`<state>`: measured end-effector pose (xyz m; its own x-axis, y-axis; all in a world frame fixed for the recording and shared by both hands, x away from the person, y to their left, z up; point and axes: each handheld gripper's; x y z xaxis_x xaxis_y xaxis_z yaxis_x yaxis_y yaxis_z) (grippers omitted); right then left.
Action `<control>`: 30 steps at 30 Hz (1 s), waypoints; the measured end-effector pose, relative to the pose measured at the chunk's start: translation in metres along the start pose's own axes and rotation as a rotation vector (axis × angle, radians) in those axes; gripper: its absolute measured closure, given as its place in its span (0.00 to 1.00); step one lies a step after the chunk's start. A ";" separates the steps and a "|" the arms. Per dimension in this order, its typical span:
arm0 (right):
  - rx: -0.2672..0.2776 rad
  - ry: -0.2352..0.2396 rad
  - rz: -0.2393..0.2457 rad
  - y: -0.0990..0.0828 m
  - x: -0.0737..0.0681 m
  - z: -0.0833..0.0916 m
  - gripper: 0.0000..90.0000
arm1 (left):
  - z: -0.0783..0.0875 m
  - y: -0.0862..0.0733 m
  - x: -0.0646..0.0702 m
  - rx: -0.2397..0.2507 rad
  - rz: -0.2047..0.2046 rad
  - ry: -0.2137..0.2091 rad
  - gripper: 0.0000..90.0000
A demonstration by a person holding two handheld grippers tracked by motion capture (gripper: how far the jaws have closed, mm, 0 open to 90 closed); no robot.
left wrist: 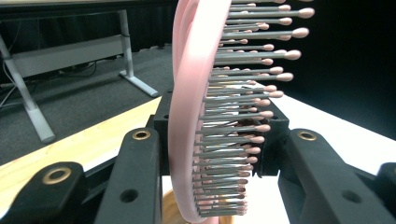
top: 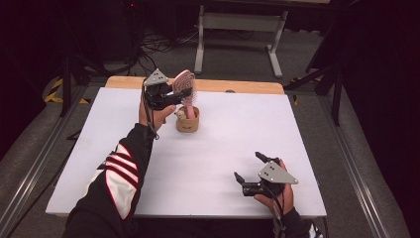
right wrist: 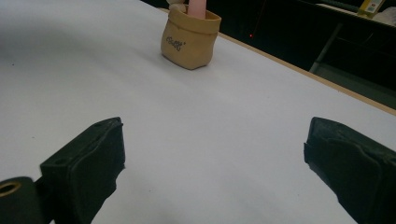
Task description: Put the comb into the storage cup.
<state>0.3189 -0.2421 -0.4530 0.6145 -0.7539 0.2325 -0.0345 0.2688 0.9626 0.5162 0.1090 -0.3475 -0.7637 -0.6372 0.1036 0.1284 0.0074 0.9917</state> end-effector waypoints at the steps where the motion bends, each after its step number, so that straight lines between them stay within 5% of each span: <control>1: 0.000 0.002 0.000 0.000 0.000 0.000 0.07 | 0.000 -0.001 -0.001 0.002 -0.001 0.004 0.70; 30: -0.005 0.003 0.003 -0.001 -0.001 -0.001 0.07 | -0.001 -0.021 -0.014 -0.009 0.074 0.059 0.68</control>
<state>0.3193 -0.2412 -0.4540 0.6167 -0.7511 0.2355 -0.0324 0.2747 0.9610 0.5254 0.1171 -0.3701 -0.7135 -0.6794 0.1714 0.1886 0.0493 0.9808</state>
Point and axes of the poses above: each handheld gripper's, and its own axes: z roughly backward along the jaws, y roughly out of its top, x roughly to its right, and after that the axes turned 11 degrees about x, right-handed
